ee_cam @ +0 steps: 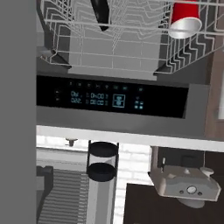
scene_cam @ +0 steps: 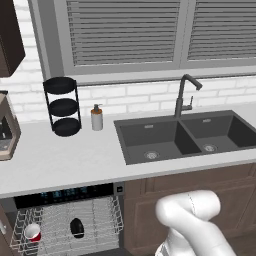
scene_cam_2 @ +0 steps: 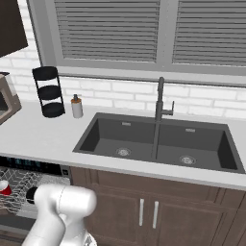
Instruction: Pick up the cup and bowl from the counter, place them in the dishwasher, and close the dishwasher door.
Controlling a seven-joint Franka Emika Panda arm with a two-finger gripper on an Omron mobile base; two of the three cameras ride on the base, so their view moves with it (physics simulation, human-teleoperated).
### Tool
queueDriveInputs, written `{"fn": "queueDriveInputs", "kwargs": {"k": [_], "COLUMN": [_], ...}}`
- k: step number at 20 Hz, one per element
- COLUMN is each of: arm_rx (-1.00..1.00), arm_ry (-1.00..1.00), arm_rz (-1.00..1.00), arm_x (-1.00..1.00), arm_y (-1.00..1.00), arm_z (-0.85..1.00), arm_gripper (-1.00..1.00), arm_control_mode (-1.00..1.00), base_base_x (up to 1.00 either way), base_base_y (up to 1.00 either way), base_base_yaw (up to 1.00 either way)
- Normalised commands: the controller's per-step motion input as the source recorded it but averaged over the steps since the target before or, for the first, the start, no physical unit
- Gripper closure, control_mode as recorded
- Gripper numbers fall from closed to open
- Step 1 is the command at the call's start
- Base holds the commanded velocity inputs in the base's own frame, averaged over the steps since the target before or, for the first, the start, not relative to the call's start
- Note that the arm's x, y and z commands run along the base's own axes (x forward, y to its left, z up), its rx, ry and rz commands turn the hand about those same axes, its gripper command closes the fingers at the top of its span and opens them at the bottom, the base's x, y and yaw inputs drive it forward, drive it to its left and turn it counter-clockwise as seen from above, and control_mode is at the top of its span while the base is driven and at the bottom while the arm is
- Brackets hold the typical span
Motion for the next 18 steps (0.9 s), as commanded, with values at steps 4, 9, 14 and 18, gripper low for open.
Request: {"fn": "queueDriveInputs", "kwargs": {"k": [4, 9, 14, 18], "arm_rx": [0.04, 0.08, 0.13, 0.15], "arm_ry": [-0.03, -0.14, -0.08, -0.02], "arm_rz": [0.0, 0.0, 0.0, 0.0], "arm_x": [0.03, 0.0, 0.0, -0.07], "arm_y": [0.49, 0.44, 0.36, 0.38], "arm_z": [-0.49, -0.87, -1.0, -1.0], "arm_gripper": [-1.0, -1.0, -1.0, -1.0], "arm_control_mode": [-1.0, -1.0, -1.0, -1.0], "base_base_x": [0.0, 0.0, 0.0, 0.0], "base_base_y": [0.0, 0.0, 0.0, 0.0], "base_base_yaw": [0.0, 0.0, 0.0, 0.0]}}
